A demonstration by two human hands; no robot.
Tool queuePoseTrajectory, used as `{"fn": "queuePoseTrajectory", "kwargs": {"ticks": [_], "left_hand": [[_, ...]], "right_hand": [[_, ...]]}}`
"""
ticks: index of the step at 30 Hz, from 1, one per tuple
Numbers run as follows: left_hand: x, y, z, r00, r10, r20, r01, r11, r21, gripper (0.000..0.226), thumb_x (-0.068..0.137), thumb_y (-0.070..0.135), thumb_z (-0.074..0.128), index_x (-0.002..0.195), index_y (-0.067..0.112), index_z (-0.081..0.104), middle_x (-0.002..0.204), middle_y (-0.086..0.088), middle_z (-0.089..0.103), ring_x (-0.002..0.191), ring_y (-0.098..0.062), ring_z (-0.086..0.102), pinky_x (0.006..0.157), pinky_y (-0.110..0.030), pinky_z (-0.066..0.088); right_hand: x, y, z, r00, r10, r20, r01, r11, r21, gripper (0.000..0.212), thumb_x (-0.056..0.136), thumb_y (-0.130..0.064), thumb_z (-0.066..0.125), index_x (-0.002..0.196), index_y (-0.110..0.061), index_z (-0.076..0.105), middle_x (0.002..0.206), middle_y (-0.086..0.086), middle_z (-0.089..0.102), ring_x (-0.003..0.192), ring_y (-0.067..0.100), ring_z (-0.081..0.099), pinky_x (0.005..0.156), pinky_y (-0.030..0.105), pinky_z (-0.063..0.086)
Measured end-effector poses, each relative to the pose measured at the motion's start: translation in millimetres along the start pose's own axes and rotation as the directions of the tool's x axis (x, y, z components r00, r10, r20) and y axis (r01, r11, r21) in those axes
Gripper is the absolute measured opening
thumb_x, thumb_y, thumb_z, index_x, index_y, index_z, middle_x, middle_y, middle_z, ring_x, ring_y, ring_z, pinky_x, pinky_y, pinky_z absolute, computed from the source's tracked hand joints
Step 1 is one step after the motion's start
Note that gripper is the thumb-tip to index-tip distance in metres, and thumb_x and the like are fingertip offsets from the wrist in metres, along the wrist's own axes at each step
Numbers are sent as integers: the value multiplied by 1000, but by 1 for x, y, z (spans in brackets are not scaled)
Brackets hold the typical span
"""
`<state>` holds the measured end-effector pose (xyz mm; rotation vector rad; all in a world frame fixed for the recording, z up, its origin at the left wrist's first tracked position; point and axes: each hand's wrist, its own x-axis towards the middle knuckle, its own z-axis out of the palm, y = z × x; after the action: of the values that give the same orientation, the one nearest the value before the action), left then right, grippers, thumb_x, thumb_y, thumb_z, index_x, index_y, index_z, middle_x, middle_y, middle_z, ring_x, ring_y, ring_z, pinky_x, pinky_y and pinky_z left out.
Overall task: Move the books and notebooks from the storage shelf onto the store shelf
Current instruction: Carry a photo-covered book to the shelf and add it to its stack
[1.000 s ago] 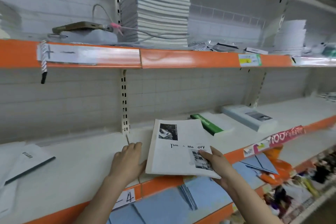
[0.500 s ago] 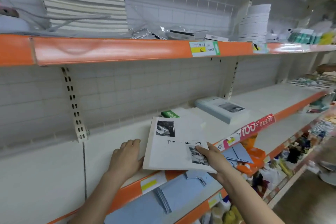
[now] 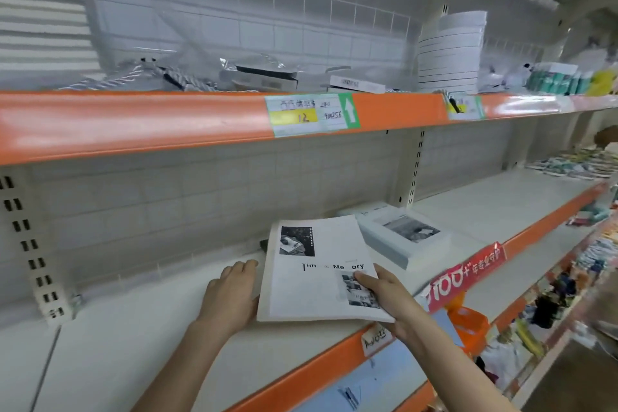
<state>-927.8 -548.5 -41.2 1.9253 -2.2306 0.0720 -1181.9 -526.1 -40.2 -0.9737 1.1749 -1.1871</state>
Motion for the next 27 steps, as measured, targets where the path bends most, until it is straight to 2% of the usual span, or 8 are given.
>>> {"fn": "queuePoseTrajectory", "kwargs": {"ticks": [4,8,13,18,23,27], "left_hand": [[21,13,5,1000,6,14,-6,1000,-13,56,90,16,47,142,19,27,140,0,39,128,-21,37,98,-33,38],[36,26,8,1000,9,23,-9,1000,-23,55,89,20,48,141,20,28,141,1,38,130,-20,36,97,-32,36],[57,47,7,1000,26,-14,-27,999,-28,45,88,18,50,131,19,36,131,0,45,124,-22,40,91,-33,39],[85,74,13,999,-12,-52,9,998,-67,52,87,27,53,135,22,35,131,1,46,124,-21,41,94,-33,38],[114,114,25,994,-92,-59,89,994,-59,53,87,26,52,137,19,33,130,-2,47,123,-22,42,93,-32,38],[137,155,39,985,-159,-68,153,984,-89,63,85,40,58,139,21,32,137,0,45,126,-21,41,98,-34,39]], "right_hand": [[22,-4,-21,1000,-3,-11,3,1000,-25,20,95,-9,54,113,-6,60,91,14,72,64,20,68,49,25,50],[36,-5,-36,1000,12,-2,-12,999,37,19,95,-10,54,112,-9,61,96,15,72,69,23,69,52,29,53],[62,-11,-57,1000,13,21,-14,997,81,21,95,-8,54,114,-5,61,102,18,71,75,26,69,56,30,55],[98,-20,-89,997,1,76,-8,996,91,21,94,-8,54,114,-6,62,106,19,70,88,32,68,70,36,57],[139,-35,-131,989,45,138,-56,996,73,21,93,-10,56,113,-8,63,100,15,71,73,24,69,52,30,54],[173,-51,-176,978,64,198,-75,996,47,26,93,-10,56,118,-5,60,108,20,69,79,29,69,53,31,55]]}}
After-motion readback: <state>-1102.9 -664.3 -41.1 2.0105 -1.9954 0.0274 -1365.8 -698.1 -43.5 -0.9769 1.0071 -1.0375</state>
